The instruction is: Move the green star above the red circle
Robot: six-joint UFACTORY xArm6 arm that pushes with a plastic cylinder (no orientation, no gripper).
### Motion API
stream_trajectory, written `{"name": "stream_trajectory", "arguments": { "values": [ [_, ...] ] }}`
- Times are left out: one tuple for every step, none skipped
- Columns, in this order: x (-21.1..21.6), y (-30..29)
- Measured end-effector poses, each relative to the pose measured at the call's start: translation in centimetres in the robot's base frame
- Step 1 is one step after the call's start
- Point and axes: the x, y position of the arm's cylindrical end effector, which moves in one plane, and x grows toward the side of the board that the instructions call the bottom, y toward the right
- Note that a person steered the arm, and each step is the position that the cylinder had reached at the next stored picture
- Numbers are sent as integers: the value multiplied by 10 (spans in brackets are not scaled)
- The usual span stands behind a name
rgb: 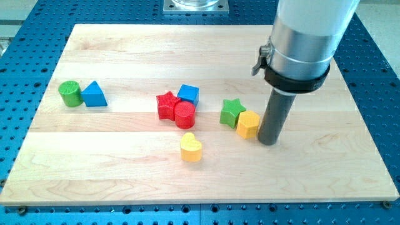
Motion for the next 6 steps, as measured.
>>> {"name": "stream_trajectory", "arguments": {
  "values": [
    [-20, -17],
    [-22, -49],
    [-41, 26],
    [-66, 7],
    [-54, -56],
    [-54, -109]
  ]
}}
